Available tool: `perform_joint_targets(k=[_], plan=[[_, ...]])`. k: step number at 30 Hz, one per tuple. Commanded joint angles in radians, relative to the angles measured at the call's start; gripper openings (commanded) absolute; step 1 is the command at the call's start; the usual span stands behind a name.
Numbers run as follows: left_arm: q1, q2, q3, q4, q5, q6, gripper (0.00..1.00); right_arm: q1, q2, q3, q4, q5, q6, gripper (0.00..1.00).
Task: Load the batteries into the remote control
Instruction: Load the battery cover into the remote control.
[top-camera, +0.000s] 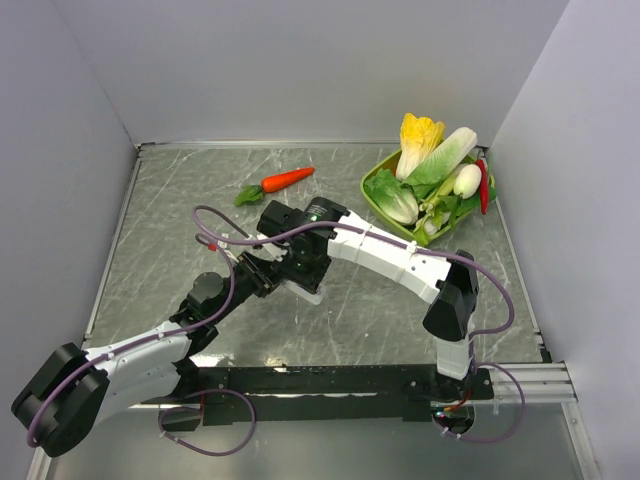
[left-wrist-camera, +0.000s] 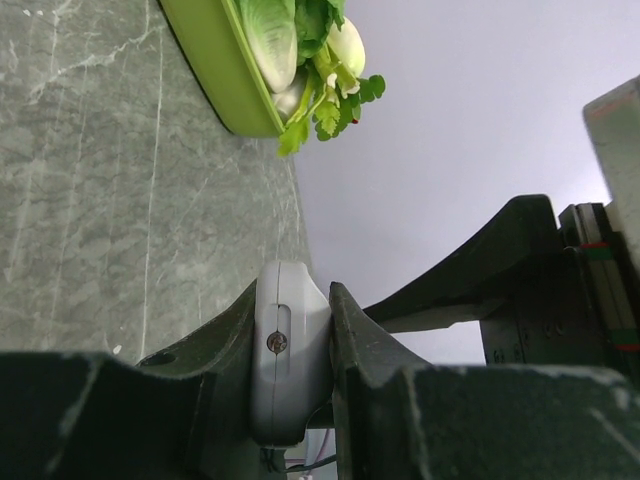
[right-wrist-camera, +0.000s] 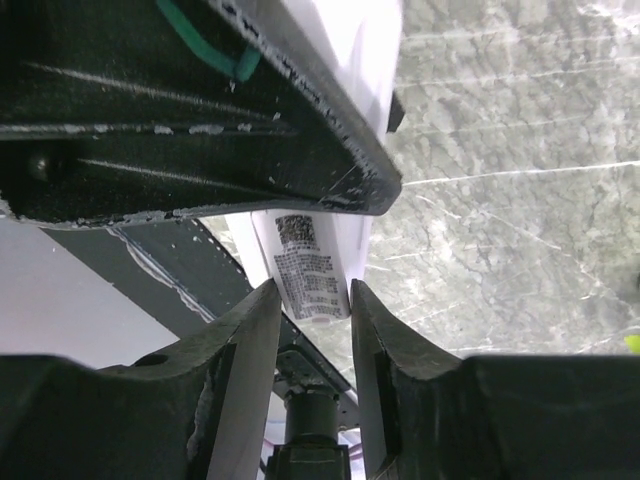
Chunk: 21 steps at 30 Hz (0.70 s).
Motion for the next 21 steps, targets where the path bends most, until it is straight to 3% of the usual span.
perform_joint_targets(k=[1, 21], plan=[[-0.008, -0.01, 0.003, 0.08, 0.028, -0.024, 0.01, -0.008, -0.015, 0.059, -0.089, 0.03, -0.014, 0.42], [-0.008, -0.015, 0.005, 0.084, 0.012, -0.058, 0.01, -0.01, 0.011, 0.11, -0.099, 0.004, 0.01, 0.38]])
